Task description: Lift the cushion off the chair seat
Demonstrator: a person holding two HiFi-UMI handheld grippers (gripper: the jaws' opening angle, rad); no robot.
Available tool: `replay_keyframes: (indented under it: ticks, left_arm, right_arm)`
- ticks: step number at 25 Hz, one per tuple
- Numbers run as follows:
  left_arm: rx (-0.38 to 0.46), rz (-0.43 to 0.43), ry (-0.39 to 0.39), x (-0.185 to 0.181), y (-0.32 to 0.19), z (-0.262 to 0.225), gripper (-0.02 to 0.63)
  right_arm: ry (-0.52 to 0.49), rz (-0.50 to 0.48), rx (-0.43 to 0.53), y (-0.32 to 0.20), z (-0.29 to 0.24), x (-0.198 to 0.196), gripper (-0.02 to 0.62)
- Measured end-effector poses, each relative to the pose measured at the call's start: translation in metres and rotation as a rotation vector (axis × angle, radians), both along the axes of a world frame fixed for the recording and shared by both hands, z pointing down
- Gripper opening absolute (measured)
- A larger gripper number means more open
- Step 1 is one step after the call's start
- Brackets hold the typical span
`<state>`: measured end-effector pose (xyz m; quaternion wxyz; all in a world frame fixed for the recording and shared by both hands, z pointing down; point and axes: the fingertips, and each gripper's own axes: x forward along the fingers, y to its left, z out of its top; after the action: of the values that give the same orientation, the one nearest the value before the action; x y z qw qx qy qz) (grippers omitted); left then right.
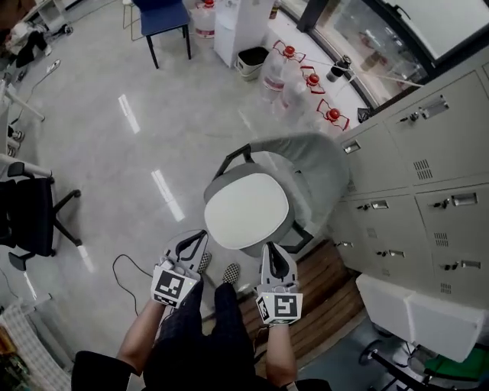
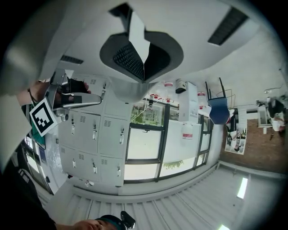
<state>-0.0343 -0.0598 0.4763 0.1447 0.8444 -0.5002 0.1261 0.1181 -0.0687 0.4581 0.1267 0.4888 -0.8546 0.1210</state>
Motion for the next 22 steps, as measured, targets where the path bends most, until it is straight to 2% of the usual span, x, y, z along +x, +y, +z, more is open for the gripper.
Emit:
replay_keyframes:
  ticks: [2, 6, 11, 15, 22]
  left_arm:
    - [0.019, -0.026, 0.009, -0.007, -0.008, 0.018, 0.018]
    - [-0.035, -0.047, -0.021, -0.020, -0.020, 0.055, 0.018]
    - [-0.024, -0.088, -0.006, -0.032, -0.037, 0.101, 0.018]
    - [-0.098, -0.090, -0.028, -0.038, -0.040, 0.147, 0.017]
    - [-0.163, -0.095, -0.024, -0.044, -0.045, 0.224, 0.018]
  right_arm:
    - [0.002, -0.036, -0.010, -0.010, 0.020, -0.007, 0.035]
    - [-0.002, -0.076, -0.045, -0.028, 0.062, -0.021, 0.035]
    - [0.012, -0.103, -0.074, -0.045, 0.115, -0.039, 0.035]
    - [0.041, -0.129, -0.091, -0.051, 0.155, -0.049, 0.035]
    - [0.058, -0.140, -0.150, -0.061, 0.225, -0.053, 0.034]
